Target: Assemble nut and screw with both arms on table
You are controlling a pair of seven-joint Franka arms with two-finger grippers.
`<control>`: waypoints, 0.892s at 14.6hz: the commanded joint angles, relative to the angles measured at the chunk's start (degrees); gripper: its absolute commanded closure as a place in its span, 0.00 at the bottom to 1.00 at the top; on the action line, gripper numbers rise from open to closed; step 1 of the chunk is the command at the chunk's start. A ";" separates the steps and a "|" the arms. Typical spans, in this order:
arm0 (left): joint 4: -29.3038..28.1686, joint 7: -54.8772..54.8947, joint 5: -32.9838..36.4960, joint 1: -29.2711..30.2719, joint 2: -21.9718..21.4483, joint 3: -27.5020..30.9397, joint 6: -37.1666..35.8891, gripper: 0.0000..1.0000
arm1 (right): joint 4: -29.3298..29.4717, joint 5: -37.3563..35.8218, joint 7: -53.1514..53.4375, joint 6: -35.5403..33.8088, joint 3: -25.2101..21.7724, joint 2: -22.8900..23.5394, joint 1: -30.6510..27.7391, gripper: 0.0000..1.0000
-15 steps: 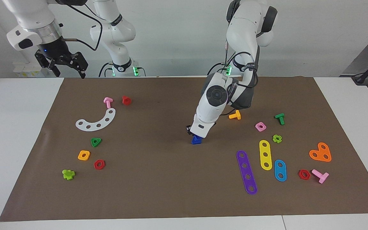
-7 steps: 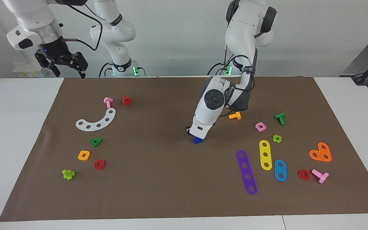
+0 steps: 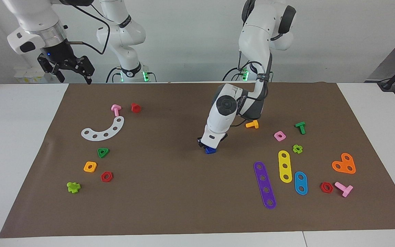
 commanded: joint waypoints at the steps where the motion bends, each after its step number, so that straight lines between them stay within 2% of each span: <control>1: -1.89 -0.49 2.87 -0.63 -1.95 0.72 1.12 0.00 | -0.63 0.96 -1.34 0.05 0.73 -0.76 -0.94 0.00; 3: 3.88 -0.23 2.79 0.59 -1.16 0.90 -3.78 0.00 | -0.63 0.96 -1.34 0.05 0.73 -0.85 -0.94 0.00; 6: 11.46 0.30 3.05 7.26 -1.85 0.90 -10.13 0.00 | -0.63 0.96 -1.34 0.05 0.73 -0.76 -1.03 0.00; 9: 10.87 12.73 2.96 16.92 -8.08 0.72 -11.71 0.00 | -0.63 0.96 -1.34 0.05 0.73 -0.85 -0.94 0.00; 11: 10.69 24.66 3.40 24.12 -10.46 0.90 -16.19 0.00 | -0.63 0.96 -1.34 0.05 0.73 -0.85 -0.94 0.00; 13: 9.90 35.76 5.94 30.45 -12.75 0.90 -17.69 0.00 | -0.63 0.96 -1.34 0.05 0.73 -0.76 -1.03 0.00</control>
